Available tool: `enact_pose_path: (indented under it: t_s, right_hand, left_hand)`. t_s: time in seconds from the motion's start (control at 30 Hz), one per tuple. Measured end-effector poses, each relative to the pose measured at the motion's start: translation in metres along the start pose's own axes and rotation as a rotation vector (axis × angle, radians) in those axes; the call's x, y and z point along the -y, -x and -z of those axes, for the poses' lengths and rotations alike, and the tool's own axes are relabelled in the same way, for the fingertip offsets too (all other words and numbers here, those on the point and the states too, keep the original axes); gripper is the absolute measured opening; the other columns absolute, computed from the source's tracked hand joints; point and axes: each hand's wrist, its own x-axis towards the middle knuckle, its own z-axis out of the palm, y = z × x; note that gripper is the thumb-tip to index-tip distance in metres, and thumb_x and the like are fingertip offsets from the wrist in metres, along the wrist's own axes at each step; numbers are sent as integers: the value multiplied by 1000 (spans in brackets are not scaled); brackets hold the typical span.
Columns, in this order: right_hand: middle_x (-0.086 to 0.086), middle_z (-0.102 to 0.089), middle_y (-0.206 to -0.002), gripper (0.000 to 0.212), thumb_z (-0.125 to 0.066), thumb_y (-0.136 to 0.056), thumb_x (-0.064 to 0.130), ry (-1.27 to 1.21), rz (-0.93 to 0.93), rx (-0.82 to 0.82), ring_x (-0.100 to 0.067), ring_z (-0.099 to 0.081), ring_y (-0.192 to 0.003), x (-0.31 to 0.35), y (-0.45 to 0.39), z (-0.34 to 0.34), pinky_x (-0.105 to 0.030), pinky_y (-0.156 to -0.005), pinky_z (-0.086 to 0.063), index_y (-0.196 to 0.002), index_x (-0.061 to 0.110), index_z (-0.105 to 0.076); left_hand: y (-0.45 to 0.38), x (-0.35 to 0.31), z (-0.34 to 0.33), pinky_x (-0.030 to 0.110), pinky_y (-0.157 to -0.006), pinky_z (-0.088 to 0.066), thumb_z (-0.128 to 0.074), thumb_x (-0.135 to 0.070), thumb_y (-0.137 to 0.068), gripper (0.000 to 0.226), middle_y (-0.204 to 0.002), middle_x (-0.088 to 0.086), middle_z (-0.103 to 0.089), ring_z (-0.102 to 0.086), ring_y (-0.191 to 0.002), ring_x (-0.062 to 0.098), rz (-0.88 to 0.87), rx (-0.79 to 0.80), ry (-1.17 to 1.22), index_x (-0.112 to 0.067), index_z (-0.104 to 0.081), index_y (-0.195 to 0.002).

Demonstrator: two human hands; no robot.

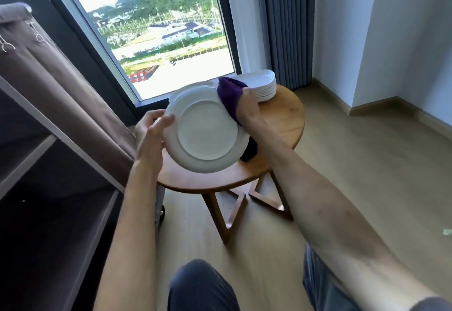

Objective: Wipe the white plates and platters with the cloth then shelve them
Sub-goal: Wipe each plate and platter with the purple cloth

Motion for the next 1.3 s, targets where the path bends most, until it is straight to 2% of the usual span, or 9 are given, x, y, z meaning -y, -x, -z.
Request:
enact_pose_path:
  t_s: [0.2, 0.33, 0.4, 0.6, 0.77, 0.87, 1.0, 1.2, 1.3]
  right_hand:
    - [-21, -70, -110, 30, -46, -105, 14, 219, 183, 49, -27, -60, -91, 0, 15, -9, -35, -83, -47, -111, -8, -66]
    - [-16, -67, -94, 32, -46, -106, 23, 64, 94, -84, -19, -51, -82, -9, 15, -6, -35, -79, -46, -96, -1, -65]
    - [-9, -58, -86, 30, -45, -106, 28, -5, 39, -118, -19, -45, -79, -18, 19, -7, -33, -76, -41, -85, 9, -55]
    - [1, -57, -94, 9, -48, -107, 23, -717, -196, -346, -15, -51, -89, -36, 53, -26, -34, -89, -44, -108, 19, -56]
    - [-5, -57, -87, 21, -53, -103, 25, -306, -105, -72, -17, -49, -84, -20, 38, 3, -31, -81, -44, -89, 12, -62]
    - [-4, -55, -78, 26, -46, -100, 10, 161, 139, 55, -20, -51, -74, 3, 39, 4, -16, -77, -44, -74, 11, -50]
    - [-24, -69, -92, 28, -48, -99, 11, 370, 176, 299, -29, -58, -79, 18, 44, -15, -49, -81, -51, -87, -10, -62]
    - [-18, -69, -94, 33, -51, -102, 22, 298, 146, 210, -29, -61, -83, 31, 35, -18, -39, -78, -49, -90, -5, -65]
    - [-11, -57, -74, 34, -48, -103, 19, 231, 105, 134, -21, -46, -69, 27, 23, -17, -34, -67, -36, -73, 4, -55]
  left_hand:
    - [-8, -18, -15, 42, -86, -60, -90, -62, -61, 78, -108, 14, -74, -72, -96, 28, -43, 143, -436, -1, -72, -106]
    - [11, 4, -23, 30, -54, -49, -92, -38, -71, 38, -66, 2, -66, -61, -59, 15, -100, -55, -128, -11, -65, -67]
    - [22, 23, -28, 28, -54, -52, -89, -29, -77, 27, -64, -4, -68, -64, -58, 12, -7, -165, 146, -14, -68, -69]
    - [44, 41, -62, 26, -55, -56, -85, -42, -72, 29, -62, -17, -70, -67, -58, 2, 204, -533, 634, -20, -67, -79]
    - [45, 38, -25, 25, -59, -48, -70, -29, -66, 7, -61, -16, -64, -59, -63, 7, 177, -341, 302, -24, -74, -67]
    - [24, 9, -3, 23, -68, -51, -75, -47, -69, 31, -82, -11, -73, -66, -76, 6, 3, -49, -4, -25, -76, -91]
    - [8, -18, -6, 31, -68, -53, -84, -63, -59, 44, -76, -8, -76, -69, -68, 8, -7, 353, -520, -24, -77, -78]
    - [10, 5, 6, 31, -61, -56, -93, -45, -61, 37, -76, 2, -77, -73, -67, 16, 65, 207, -184, -17, -77, -78]
    - [6, 14, 13, 35, -64, -60, -93, -35, -67, 38, -84, 8, -78, -74, -74, 25, 111, 56, 137, -9, -76, -90]
